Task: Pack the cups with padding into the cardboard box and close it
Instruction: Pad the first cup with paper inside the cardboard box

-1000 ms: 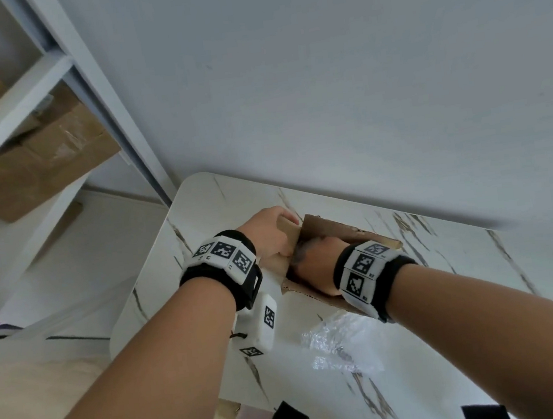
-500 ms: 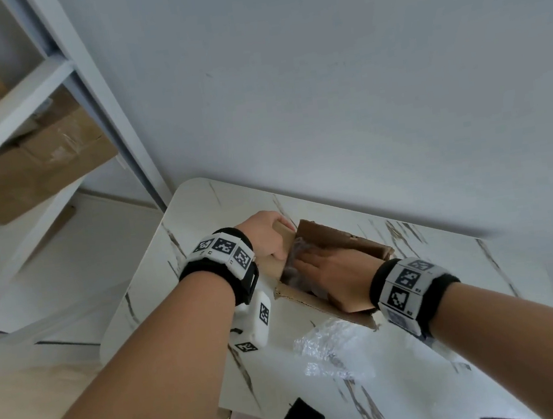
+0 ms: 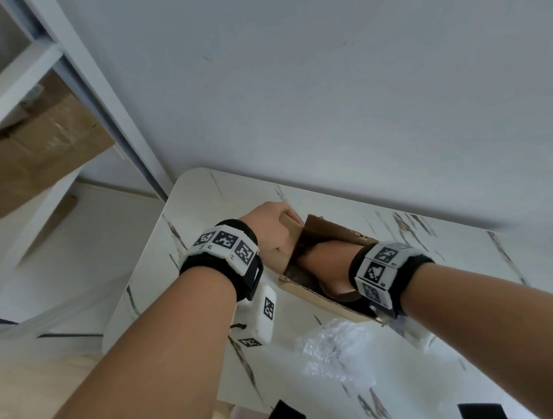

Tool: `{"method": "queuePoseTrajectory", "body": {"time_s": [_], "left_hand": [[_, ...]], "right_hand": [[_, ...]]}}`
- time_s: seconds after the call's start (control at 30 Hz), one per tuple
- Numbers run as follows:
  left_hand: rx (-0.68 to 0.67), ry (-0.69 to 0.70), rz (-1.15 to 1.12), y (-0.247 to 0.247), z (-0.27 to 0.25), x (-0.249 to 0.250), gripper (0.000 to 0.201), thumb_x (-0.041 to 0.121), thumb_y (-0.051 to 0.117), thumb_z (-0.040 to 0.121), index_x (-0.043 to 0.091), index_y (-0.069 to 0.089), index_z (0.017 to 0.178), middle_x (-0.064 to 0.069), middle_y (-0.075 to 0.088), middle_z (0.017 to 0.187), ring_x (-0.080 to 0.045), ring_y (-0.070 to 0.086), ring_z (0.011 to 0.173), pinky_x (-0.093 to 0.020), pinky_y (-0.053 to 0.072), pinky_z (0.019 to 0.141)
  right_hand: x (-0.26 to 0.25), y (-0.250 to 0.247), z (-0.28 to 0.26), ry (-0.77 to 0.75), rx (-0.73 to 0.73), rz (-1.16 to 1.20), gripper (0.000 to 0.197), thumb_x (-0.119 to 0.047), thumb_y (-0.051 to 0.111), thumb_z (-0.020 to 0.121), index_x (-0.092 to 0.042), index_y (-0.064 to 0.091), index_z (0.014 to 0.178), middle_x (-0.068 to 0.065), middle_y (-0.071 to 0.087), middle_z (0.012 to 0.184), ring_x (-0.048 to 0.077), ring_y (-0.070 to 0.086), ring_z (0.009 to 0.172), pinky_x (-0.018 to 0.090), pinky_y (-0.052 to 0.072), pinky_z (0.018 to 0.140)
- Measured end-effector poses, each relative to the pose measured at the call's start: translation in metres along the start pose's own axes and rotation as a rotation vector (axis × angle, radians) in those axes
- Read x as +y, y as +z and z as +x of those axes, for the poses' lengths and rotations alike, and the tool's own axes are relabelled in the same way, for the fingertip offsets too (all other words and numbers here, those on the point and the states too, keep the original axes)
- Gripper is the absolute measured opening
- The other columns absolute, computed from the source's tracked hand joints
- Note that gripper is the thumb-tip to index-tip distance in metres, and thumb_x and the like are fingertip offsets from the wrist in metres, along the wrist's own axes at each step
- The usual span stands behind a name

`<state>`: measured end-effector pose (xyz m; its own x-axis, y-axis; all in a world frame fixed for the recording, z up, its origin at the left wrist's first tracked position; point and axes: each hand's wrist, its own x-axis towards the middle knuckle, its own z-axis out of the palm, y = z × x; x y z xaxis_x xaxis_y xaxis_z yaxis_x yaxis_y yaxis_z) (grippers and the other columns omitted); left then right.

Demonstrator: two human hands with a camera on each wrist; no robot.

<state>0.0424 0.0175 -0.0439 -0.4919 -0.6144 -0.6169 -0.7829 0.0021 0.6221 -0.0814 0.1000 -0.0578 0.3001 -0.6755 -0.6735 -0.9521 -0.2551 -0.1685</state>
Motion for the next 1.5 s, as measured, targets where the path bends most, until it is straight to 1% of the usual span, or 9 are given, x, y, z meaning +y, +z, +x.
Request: {"method": "queuePoseTrajectory", "body": {"time_s": [0.17, 0.33, 0.5, 0.63, 0.7, 0.87, 1.13, 1.33, 1.5], "left_hand": [[-0.009, -0.032, -0.039, -0.002, -0.002, 0.0, 0.047, -0.008, 0.066, 0.078, 0.019, 0.06, 0.116, -0.007, 0.057, 0.111, -0.022, 0.052, 0.096, -0.029, 0.046, 0.077], [-0.01, -0.053, -0.04, -0.002, -0.003, 0.003, 0.048, -0.008, 0.068, 0.077, 0.019, 0.061, 0.116, -0.006, 0.057, 0.109, -0.024, 0.053, 0.097, -0.032, 0.049, 0.081], [0.003, -0.064, -0.075, 0.0, -0.004, 0.003, 0.047, -0.01, 0.067, 0.077, 0.016, 0.062, 0.116, -0.007, 0.057, 0.106, -0.024, 0.054, 0.095, -0.036, 0.052, 0.083], [0.016, -0.049, -0.024, 0.0, -0.006, 0.004, 0.048, -0.009, 0.066, 0.078, 0.016, 0.06, 0.119, -0.006, 0.056, 0.108, -0.022, 0.052, 0.096, -0.031, 0.048, 0.08], [0.024, -0.047, 0.001, 0.0, -0.007, 0.005, 0.049, -0.009, 0.063, 0.08, 0.015, 0.059, 0.123, -0.006, 0.055, 0.11, -0.021, 0.05, 0.095, -0.03, 0.046, 0.078], [0.043, -0.063, -0.004, 0.003, -0.009, 0.008, 0.048, -0.01, 0.061, 0.082, 0.017, 0.059, 0.121, -0.009, 0.059, 0.119, -0.021, 0.05, 0.096, -0.03, 0.046, 0.077], [0.077, -0.049, -0.012, 0.008, -0.009, 0.008, 0.044, -0.008, 0.06, 0.084, 0.017, 0.058, 0.121, -0.008, 0.058, 0.122, -0.021, 0.05, 0.098, -0.029, 0.043, 0.074], [0.093, -0.03, 0.038, 0.01, -0.009, 0.008, 0.045, -0.004, 0.061, 0.086, 0.016, 0.054, 0.125, -0.008, 0.054, 0.128, -0.026, 0.053, 0.111, -0.029, 0.044, 0.075], [0.099, -0.035, 0.026, 0.009, -0.007, 0.009, 0.046, -0.003, 0.065, 0.084, 0.017, 0.055, 0.124, -0.007, 0.053, 0.126, -0.019, 0.048, 0.098, -0.029, 0.043, 0.077]], "right_hand": [[0.018, -0.016, -0.024, -0.015, 0.189, -0.044, 0.032, -0.017, 0.051, 0.088, -0.026, 0.063, 0.116, -0.003, 0.064, 0.113, 0.023, 0.061, 0.106, 0.03, 0.048, 0.083], [0.008, -0.004, -0.026, -0.065, 0.042, -0.169, 0.052, -0.01, 0.044, 0.089, -0.035, 0.05, 0.134, -0.001, 0.058, 0.13, 0.024, 0.053, 0.121, 0.039, 0.049, 0.095], [0.008, 0.015, -0.003, -0.019, -0.001, -0.13, 0.045, -0.015, 0.049, 0.09, -0.029, 0.05, 0.133, 0.001, 0.06, 0.127, 0.025, 0.059, 0.114, 0.04, 0.052, 0.092], [0.012, 0.0, -0.023, -0.026, 0.2, -0.213, 0.026, -0.021, 0.048, 0.091, -0.019, 0.057, 0.115, 0.001, 0.061, 0.112, 0.024, 0.061, 0.103, 0.034, 0.05, 0.077], [0.012, -0.005, -0.032, 0.106, 0.232, -0.297, 0.022, -0.019, 0.047, 0.094, -0.014, 0.06, 0.111, 0.004, 0.065, 0.109, 0.026, 0.064, 0.1, 0.033, 0.047, 0.072], [0.007, -0.004, -0.036, 0.462, 0.02, -0.113, 0.032, -0.009, 0.043, 0.095, -0.006, 0.061, 0.121, 0.014, 0.061, 0.126, 0.033, 0.058, 0.116, 0.047, 0.049, 0.094], [0.01, 0.007, -0.026, 0.546, 0.072, 0.144, 0.027, -0.011, 0.045, 0.093, -0.003, 0.066, 0.108, 0.013, 0.068, 0.113, 0.026, 0.064, 0.105, 0.032, 0.05, 0.088], [0.015, 0.018, -0.024, 0.513, 0.234, 0.019, 0.03, -0.007, 0.04, 0.095, -0.007, 0.068, 0.103, 0.012, 0.07, 0.105, 0.026, 0.067, 0.097, 0.033, 0.052, 0.076], [0.018, 0.021, -0.023, 0.452, 0.279, -0.029, 0.027, -0.006, 0.043, 0.093, -0.007, 0.069, 0.1, 0.013, 0.07, 0.104, 0.028, 0.068, 0.095, 0.034, 0.051, 0.072]]}}
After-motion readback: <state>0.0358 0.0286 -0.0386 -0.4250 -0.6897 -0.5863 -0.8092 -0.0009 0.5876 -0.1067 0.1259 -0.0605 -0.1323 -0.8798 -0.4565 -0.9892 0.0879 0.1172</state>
